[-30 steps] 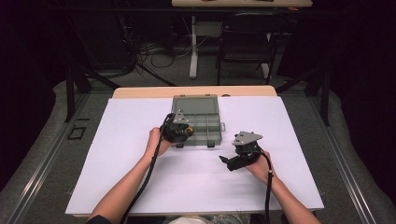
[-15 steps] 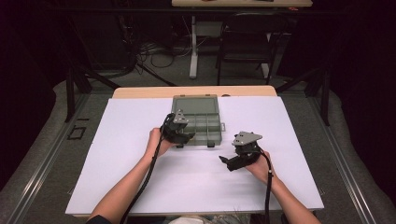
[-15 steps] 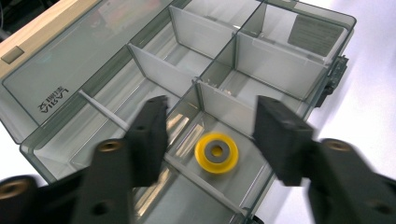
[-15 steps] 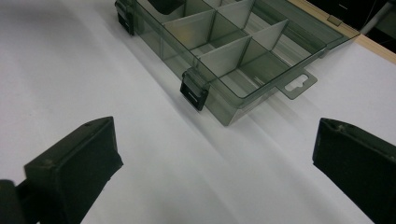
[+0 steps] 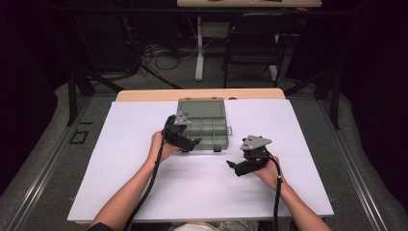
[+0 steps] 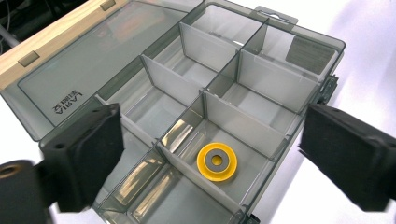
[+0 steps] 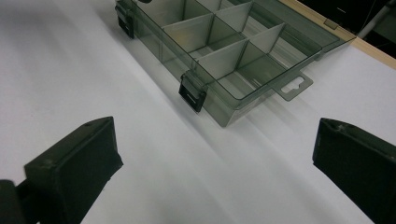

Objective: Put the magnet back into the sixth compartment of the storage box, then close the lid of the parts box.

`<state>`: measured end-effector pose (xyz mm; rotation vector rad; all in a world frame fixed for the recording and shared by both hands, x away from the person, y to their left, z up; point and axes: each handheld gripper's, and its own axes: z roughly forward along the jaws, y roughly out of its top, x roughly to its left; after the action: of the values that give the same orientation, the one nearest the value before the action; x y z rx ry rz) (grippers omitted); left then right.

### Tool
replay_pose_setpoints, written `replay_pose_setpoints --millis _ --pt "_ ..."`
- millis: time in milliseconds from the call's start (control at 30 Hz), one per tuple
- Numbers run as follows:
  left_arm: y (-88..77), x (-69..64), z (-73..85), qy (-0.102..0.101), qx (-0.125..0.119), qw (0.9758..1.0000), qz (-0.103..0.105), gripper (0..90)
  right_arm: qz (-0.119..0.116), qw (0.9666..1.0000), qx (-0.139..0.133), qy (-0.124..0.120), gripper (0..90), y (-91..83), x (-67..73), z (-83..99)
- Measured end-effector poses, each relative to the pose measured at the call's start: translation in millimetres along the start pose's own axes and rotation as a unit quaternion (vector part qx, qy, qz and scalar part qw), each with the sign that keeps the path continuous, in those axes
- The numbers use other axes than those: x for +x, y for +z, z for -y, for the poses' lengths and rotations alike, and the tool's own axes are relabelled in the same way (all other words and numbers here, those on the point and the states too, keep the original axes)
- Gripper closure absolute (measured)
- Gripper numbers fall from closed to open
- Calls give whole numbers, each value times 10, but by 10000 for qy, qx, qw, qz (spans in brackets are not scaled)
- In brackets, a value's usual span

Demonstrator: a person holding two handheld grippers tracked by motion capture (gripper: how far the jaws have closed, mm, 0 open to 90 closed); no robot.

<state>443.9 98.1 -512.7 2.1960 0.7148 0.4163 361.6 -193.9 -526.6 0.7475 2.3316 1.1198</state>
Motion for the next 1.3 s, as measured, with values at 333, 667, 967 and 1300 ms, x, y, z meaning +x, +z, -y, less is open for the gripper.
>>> replay_pose_setpoints --millis 333,667,967,1300 --pt "-49 29 21 -68 22 10000 -17 3 -11 10000 -35 -16 0 -14 5 -4" --pt "-70 59 32 -38 44 10000 -32 3 -40 10000 -54 -20 0 -13 10 -3" --pt "-43 126 59 -142 90 9999 -1 1 -79 10000 -38 -47 0 0 31 -13" --pt "46 203 29 -193 205 9996 5 1 -106 9999 -18 -13 0 11 31 -11"
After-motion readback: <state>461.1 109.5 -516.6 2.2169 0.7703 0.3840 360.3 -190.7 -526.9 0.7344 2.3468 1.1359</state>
